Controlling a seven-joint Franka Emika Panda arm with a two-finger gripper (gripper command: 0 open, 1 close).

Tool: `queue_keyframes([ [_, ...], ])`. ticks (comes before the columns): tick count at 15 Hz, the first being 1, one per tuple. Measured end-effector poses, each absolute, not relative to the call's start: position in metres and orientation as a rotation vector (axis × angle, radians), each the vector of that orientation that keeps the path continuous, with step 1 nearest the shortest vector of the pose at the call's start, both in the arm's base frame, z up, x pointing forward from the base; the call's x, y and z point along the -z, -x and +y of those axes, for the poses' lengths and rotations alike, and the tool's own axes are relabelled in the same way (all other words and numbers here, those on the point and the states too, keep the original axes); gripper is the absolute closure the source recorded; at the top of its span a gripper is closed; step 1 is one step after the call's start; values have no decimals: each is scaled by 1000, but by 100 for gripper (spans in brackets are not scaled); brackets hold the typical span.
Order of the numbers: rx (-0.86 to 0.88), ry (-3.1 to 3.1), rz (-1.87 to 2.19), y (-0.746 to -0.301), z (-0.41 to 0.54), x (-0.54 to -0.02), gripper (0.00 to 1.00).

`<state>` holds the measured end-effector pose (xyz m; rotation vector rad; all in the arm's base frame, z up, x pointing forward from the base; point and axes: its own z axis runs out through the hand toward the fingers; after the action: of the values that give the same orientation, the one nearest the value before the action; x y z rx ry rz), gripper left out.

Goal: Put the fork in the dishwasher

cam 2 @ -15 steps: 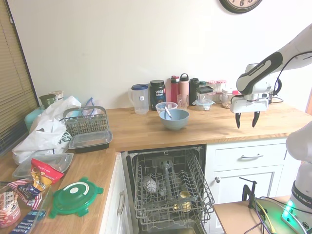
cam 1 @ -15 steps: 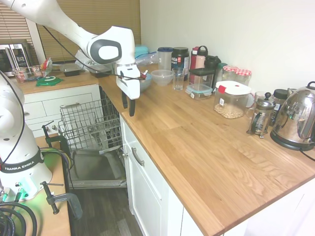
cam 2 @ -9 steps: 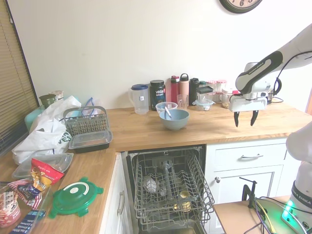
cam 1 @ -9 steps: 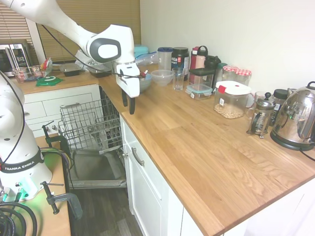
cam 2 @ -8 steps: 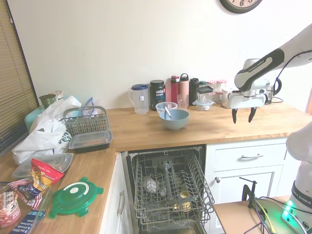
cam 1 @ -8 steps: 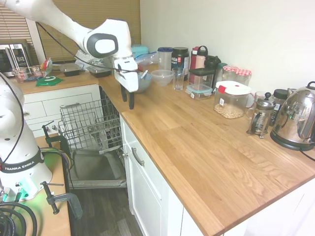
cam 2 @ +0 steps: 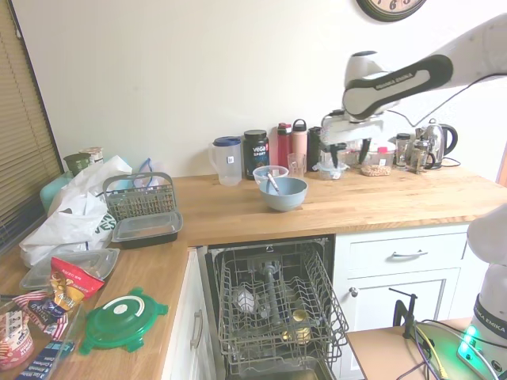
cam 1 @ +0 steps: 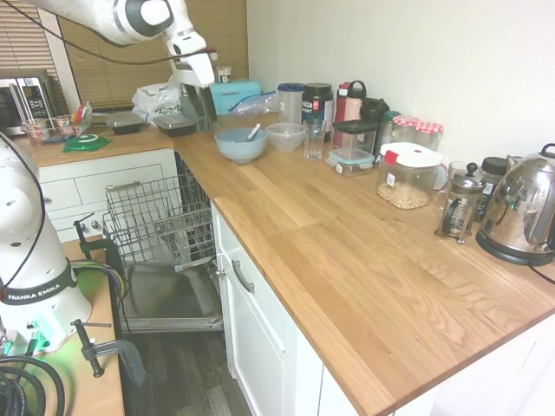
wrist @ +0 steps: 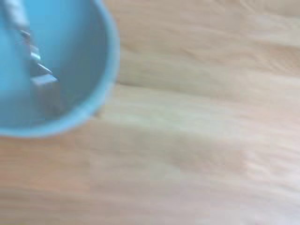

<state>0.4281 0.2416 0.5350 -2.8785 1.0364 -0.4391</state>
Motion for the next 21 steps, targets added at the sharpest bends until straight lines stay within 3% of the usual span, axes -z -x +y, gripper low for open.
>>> queue_keyframes([
  [7, 469, 2984, 870, -479, 394, -509, 0],
  [14, 372, 3003, 877, -587, 417, -436, 0],
  [15, 363, 3004, 882, -594, 419, -430, 100],
  [21, 237, 3005, 840, -620, 416, -416, 100],
])
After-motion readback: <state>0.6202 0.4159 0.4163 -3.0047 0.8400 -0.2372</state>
